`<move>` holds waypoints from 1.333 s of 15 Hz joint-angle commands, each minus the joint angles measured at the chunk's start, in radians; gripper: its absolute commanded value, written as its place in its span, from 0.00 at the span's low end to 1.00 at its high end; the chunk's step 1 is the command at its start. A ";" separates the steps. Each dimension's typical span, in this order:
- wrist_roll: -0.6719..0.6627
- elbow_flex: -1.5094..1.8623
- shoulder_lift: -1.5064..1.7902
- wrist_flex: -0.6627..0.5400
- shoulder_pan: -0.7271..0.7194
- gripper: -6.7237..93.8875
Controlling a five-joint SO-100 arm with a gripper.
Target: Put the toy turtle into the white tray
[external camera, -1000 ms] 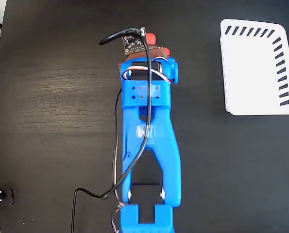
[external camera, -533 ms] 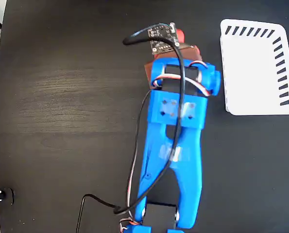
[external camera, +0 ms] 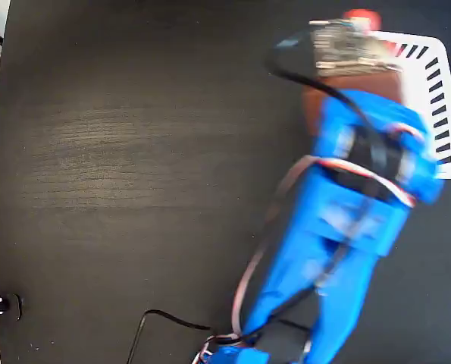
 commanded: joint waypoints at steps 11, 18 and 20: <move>-0.084 -0.265 -0.380 -0.100 0.175 0.05; -0.094 -0.247 -0.426 -0.127 0.144 0.27; -0.094 -0.221 -0.426 -0.132 0.141 0.49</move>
